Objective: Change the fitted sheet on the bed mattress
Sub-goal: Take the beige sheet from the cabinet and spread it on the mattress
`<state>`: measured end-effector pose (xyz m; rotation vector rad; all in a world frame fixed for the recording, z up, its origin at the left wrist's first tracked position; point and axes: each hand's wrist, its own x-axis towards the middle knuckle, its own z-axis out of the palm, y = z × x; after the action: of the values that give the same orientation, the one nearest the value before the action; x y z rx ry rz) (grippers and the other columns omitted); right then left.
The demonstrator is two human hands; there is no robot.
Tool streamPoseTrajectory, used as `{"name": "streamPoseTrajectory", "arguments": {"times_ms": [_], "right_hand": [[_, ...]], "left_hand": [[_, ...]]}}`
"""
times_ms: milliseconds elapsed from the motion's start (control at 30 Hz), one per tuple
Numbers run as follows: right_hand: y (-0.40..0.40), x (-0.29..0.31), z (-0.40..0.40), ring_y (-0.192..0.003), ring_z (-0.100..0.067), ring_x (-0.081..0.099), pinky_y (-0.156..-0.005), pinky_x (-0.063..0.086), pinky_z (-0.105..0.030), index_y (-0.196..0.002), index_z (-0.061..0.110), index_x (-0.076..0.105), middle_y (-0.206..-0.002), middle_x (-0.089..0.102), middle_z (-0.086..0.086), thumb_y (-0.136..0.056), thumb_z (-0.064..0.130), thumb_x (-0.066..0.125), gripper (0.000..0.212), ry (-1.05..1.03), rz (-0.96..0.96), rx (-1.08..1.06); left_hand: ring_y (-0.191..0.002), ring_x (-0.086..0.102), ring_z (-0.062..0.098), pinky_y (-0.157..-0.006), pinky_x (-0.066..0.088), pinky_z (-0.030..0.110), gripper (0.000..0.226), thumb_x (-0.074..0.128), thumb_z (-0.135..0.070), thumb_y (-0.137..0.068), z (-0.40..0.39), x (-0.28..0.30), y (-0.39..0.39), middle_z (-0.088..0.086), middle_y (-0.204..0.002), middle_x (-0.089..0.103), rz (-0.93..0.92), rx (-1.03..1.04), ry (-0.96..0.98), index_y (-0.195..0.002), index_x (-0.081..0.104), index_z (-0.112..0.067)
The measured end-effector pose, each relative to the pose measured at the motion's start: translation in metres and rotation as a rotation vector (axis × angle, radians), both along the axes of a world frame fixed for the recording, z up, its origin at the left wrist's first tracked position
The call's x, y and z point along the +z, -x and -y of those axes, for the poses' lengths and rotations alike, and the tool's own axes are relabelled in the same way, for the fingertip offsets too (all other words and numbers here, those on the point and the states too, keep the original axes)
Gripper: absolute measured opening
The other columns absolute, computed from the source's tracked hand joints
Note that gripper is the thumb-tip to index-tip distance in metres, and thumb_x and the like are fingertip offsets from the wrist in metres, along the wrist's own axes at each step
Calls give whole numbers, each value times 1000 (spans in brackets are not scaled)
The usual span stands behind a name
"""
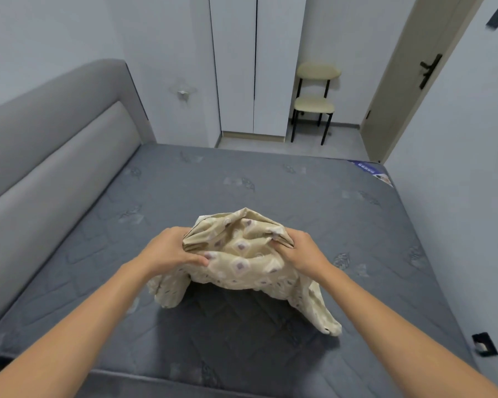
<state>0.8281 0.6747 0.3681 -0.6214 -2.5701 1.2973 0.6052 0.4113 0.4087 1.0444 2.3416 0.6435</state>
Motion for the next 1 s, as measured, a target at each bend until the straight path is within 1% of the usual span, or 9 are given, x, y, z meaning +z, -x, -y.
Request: {"name": "streamPoseTrajectory", "arguments": {"times_ms": [100, 200, 300, 367, 433, 567, 633, 833, 1000], "right_hand": [[-9, 16, 14, -95, 1, 69, -82, 55, -27, -109, 38, 75, -101, 76, 20, -93, 42, 75, 17, 10, -2, 45], [-23, 20, 29, -87, 3, 68, -77, 53, -25, -98, 39, 73, -92, 73, 25, -81, 49, 86, 24, -20, 127, 76], [-32, 16, 42, -77, -8, 66, -75, 53, -44, -81, 33, 67, -79, 69, 11, -83, 51, 80, 22, -119, 165, 72], [-38, 21, 54, -74, 0, 62, -69, 49, -30, -76, 48, 65, -76, 67, 23, -90, 47, 77, 18, -122, 117, 63], [-47, 27, 64, -75, 5, 63, -66, 45, -18, -76, 55, 64, -78, 66, 32, -93, 48, 75, 22, -99, 69, 69], [-67, 43, 66, -78, -3, 68, -69, 52, -31, -86, 36, 73, -83, 74, 14, -94, 49, 74, 15, -18, 2, 45], [-79, 50, 59, -74, 0, 65, -67, 49, -28, -82, 37, 71, -79, 71, 18, -96, 43, 74, 15, -12, -24, 36], [-144, 55, 14, -67, -2, 56, -67, 45, -30, -75, 32, 63, -71, 63, 18, -96, 36, 73, 23, -10, -43, 31], [-246, 57, -60, -70, -6, 58, -70, 49, -39, -82, 26, 65, -77, 68, 11, -95, 37, 70, 18, -37, -13, -44]], "left_hand": [[-80, 69, 11, -71, 55, 42, 23, 69, -62, -71, 5, 3, -6, -16, -78, 72, -81, -32, 2, -82, 68, -42], [-84, 67, 10, -73, 55, 40, 13, 57, -56, -84, 15, -4, -21, -18, -85, 71, -81, -38, -81, -89, 63, -46], [-96, 67, 11, -79, 55, 40, 18, 56, -34, -91, 26, -20, -40, -20, -101, 71, -36, -21, -158, -106, 64, -39], [-99, 66, 9, -83, 56, 41, 30, 55, -23, -90, 33, -25, -52, -21, -105, 71, -4, 8, -210, -114, 63, -38], [-95, 66, 11, -84, 56, 48, 24, 56, -19, -89, 39, -27, -66, -17, -100, 70, 19, 21, -228, -106, 60, -36], [-97, 66, 10, -88, 55, 51, 17, 60, -22, -96, 43, -17, -89, -16, -102, 70, 6, 15, -281, -107, 59, -34], [-100, 67, 7, -90, 56, 49, 18, 59, -26, -98, 37, -7, -103, -19, -106, 71, 0, 8, -304, -112, 62, -38], [-102, 67, 5, -90, 56, 46, 15, 58, -39, -100, -20, 13, -180, -23, -107, 72, -16, -16, -330, -113, 64, -43], [-98, 66, -1, -86, 54, 37, 21, 60, -22, -103, -115, 13, -284, -21, -102, 72, 4, -88, -396, -106, 65, -42]]}}
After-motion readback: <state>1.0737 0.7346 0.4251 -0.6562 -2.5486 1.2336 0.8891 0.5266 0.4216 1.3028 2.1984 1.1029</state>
